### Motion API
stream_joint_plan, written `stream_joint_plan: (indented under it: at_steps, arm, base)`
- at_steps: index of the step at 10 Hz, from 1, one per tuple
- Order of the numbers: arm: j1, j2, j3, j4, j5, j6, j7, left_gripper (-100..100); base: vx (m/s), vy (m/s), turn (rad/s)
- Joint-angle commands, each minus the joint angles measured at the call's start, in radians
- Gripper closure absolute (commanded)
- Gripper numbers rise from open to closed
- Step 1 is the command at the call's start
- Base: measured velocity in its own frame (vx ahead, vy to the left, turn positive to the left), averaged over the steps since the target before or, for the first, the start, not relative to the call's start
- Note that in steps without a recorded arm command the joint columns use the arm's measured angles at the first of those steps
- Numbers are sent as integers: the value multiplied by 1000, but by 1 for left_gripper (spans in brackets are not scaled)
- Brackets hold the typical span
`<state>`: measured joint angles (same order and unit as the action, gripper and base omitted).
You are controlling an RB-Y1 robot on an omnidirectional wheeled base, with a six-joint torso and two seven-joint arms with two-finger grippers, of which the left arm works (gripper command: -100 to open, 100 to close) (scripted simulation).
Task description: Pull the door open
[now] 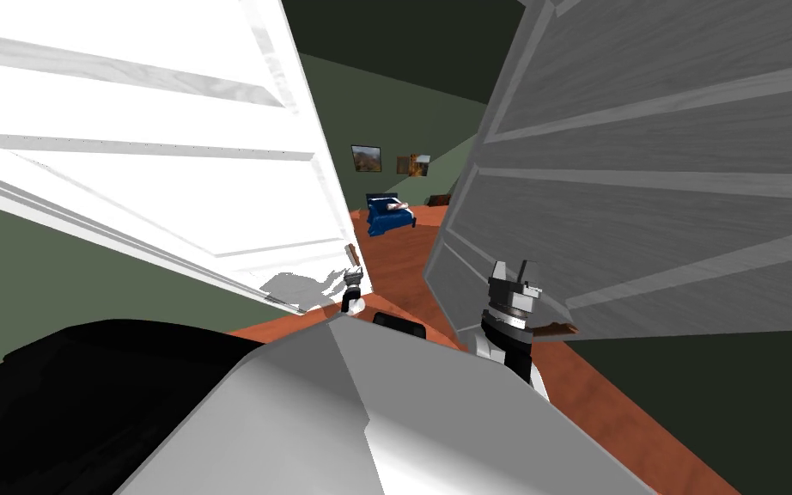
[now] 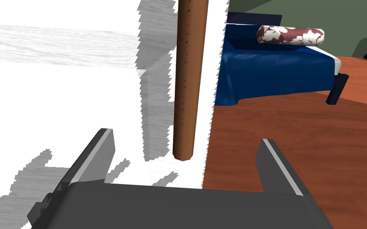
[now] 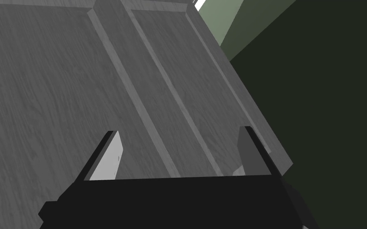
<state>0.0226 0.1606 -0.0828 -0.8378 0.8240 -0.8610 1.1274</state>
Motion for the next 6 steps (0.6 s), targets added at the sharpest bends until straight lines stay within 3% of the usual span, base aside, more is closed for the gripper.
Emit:
stream_joint_plan:
  at_steps: [1,5,6]
  arm:
    - [12,28,-2,9,3,-5,38,-100]
    - [44,105,-7,35,11,-15,131,-100]
    - [44,105,-7,35,11,-15,131,-100]
  base:
    - [194,9,-43]
    - [194,-5,-41]
    - [99,8,-14]
